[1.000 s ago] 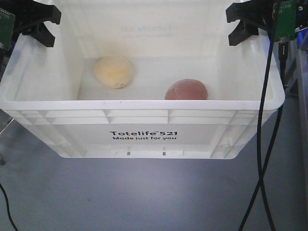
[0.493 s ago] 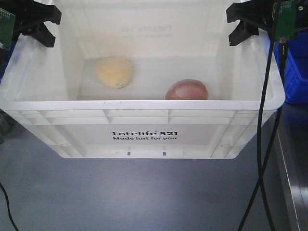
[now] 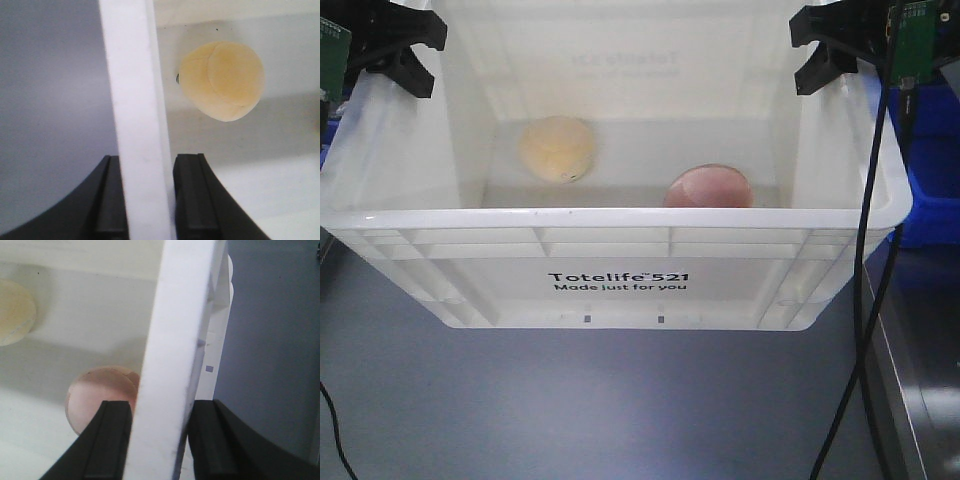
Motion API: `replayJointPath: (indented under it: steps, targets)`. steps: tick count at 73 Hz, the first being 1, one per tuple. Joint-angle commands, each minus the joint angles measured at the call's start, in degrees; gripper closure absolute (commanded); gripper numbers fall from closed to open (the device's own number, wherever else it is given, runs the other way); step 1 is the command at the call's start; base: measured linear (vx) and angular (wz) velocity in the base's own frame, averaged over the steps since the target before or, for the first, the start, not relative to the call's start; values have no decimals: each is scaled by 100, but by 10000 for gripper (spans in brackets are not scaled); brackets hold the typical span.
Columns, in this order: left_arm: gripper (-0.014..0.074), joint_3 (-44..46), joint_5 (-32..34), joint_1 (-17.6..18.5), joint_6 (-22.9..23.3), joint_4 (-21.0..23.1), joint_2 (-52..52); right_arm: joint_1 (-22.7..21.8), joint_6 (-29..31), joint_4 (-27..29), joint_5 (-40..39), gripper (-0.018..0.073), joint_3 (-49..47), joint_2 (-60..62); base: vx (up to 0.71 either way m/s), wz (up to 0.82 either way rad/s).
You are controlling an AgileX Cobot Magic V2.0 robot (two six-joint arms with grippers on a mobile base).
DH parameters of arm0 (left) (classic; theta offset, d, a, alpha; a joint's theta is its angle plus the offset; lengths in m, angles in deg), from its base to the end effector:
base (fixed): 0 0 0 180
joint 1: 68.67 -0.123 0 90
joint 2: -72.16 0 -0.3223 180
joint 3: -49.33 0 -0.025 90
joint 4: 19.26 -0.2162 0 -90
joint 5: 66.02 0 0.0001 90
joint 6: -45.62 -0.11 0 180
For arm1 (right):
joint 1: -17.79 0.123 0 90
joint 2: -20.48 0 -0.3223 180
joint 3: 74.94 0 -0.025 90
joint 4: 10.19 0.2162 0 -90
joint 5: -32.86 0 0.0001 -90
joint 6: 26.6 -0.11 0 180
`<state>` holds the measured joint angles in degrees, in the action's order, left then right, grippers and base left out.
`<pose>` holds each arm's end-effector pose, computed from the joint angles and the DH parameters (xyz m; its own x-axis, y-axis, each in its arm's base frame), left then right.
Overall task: Place moving items into box and shelve
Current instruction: 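Hold the tote level with both grippers while base turns toward shelf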
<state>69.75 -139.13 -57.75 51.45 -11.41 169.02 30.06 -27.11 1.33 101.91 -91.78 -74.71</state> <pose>0.2901 -0.0706 0.4241 -0.8724 0.0256 -0.4880 0.1312 0.9743 -0.1833 0.2835 0.0827 0.4214 -0.8420 -0.1011 -0.5300 -0.2402 0.9498 0.2003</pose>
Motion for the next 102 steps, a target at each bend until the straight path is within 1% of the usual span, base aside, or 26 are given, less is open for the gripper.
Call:
replayJointPath:
  steps: [1,44,102]
  targets:
    - [613,252,620,83,-8,598,-307,60,137,724,-644,570,-247,324,42,-16]
    - [613,252,619,83,-8,599,-307,60,137,724,-645,570,-247,324,44,-12]
    - [613,252,619,83,-8,599,-307,60,137,724,-645,570,-247,324,48,-3]
